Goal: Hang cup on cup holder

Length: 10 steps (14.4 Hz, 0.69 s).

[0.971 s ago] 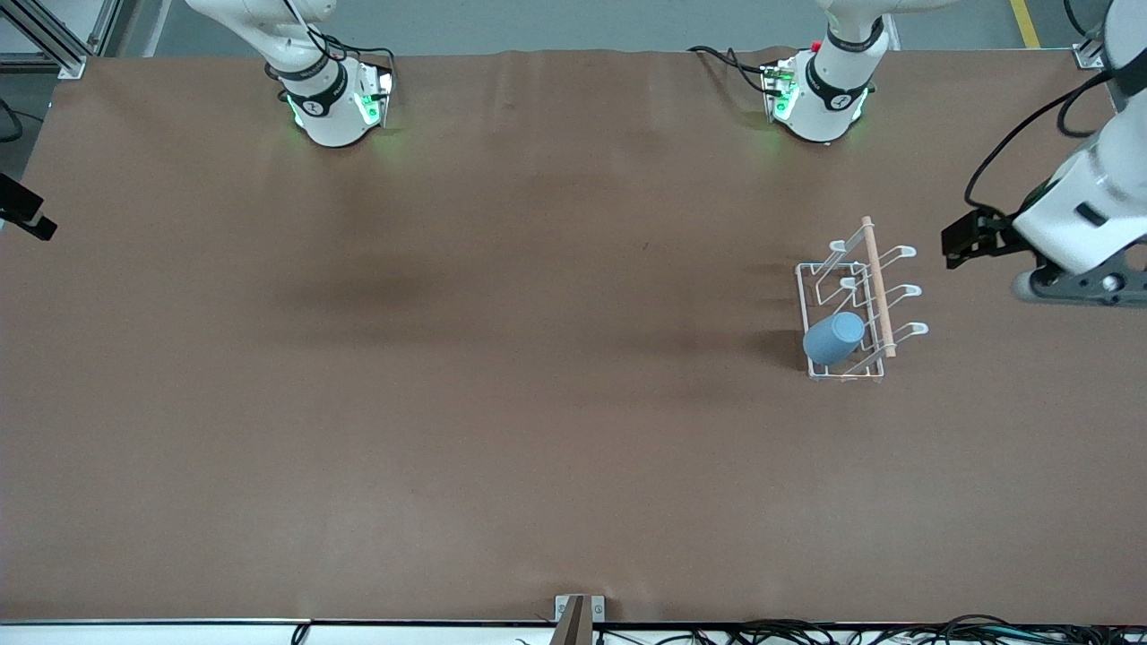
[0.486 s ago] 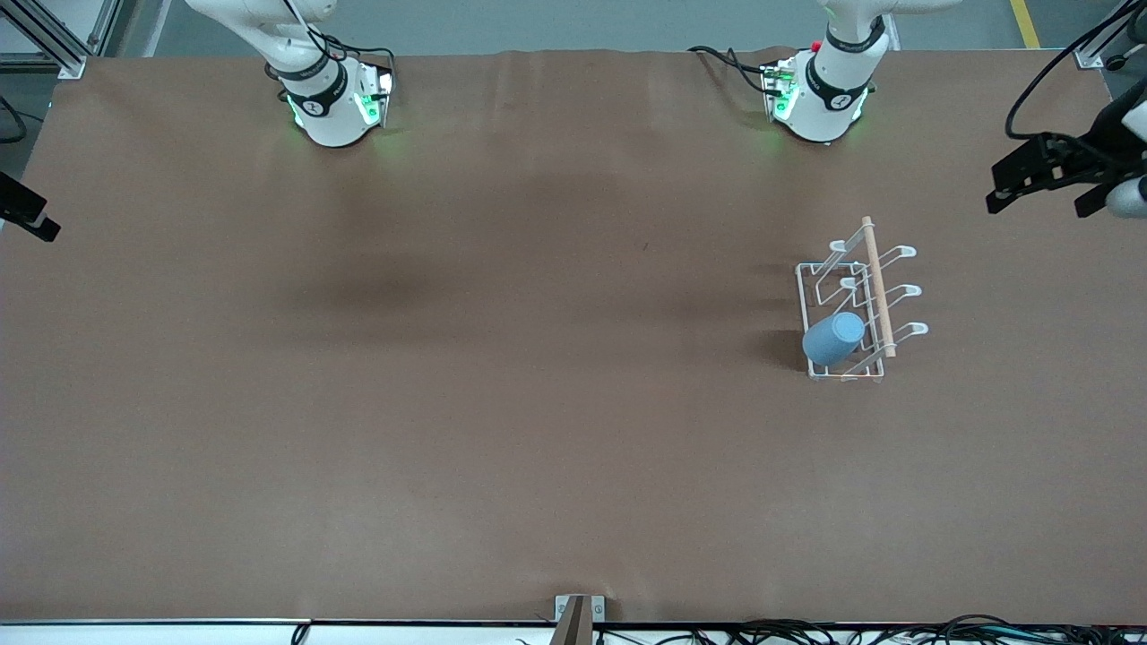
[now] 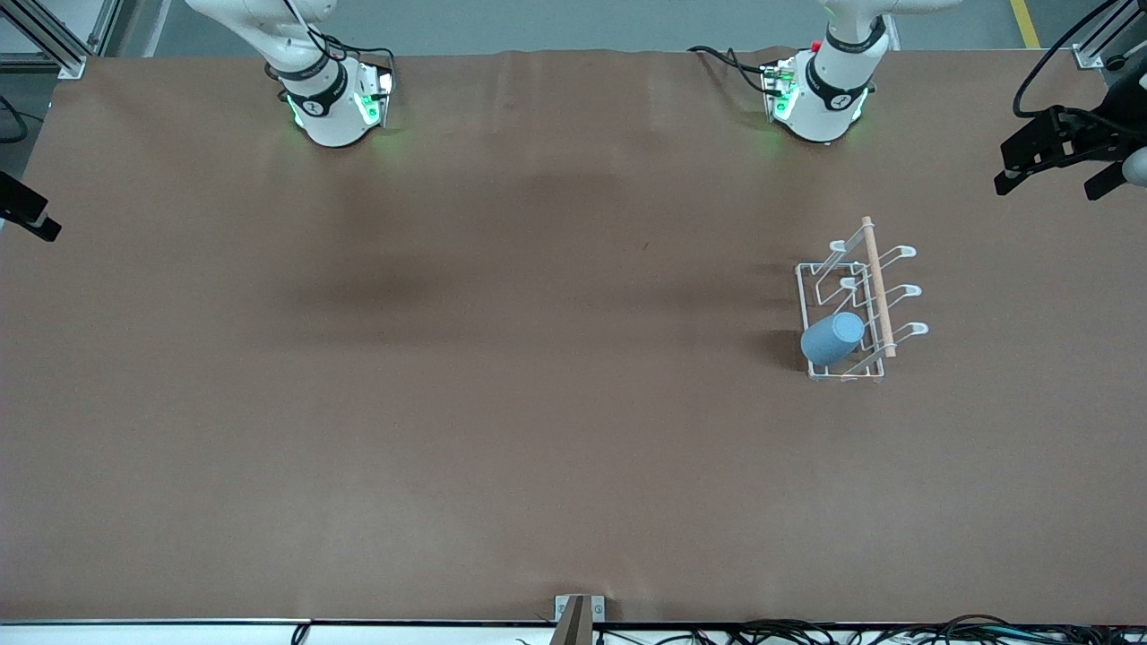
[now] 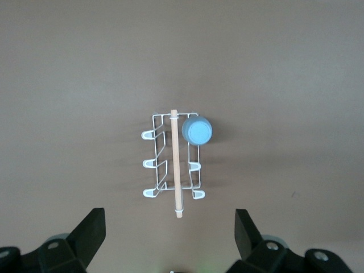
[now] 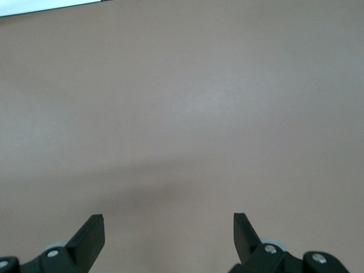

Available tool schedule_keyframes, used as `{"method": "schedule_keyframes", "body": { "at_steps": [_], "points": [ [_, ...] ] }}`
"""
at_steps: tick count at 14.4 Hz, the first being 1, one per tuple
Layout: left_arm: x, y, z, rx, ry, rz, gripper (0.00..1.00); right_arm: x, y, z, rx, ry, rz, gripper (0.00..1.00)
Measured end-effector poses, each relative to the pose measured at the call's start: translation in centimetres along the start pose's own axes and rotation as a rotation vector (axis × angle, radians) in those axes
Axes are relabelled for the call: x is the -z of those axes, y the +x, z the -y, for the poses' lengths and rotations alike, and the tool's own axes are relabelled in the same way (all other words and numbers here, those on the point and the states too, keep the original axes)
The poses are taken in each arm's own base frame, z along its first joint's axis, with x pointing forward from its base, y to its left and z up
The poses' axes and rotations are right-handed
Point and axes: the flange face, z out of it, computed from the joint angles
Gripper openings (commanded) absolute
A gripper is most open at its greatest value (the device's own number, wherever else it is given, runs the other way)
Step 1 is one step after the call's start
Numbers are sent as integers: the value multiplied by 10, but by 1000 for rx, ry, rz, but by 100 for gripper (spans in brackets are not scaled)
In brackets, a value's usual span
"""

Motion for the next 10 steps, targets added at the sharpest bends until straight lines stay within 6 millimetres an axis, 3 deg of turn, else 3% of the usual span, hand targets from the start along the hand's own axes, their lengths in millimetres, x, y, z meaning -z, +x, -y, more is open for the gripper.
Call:
{"method": "schedule_keyframes", "body": {
  "at_steps": [7,10],
  "points": [
    [-28,8,-11,92,4,0,100,1,0,0,1,-1,-1,100],
    [-32,8,-15,85,8,2,100,7,0,0,0,-1,-16,100]
  ]
}}
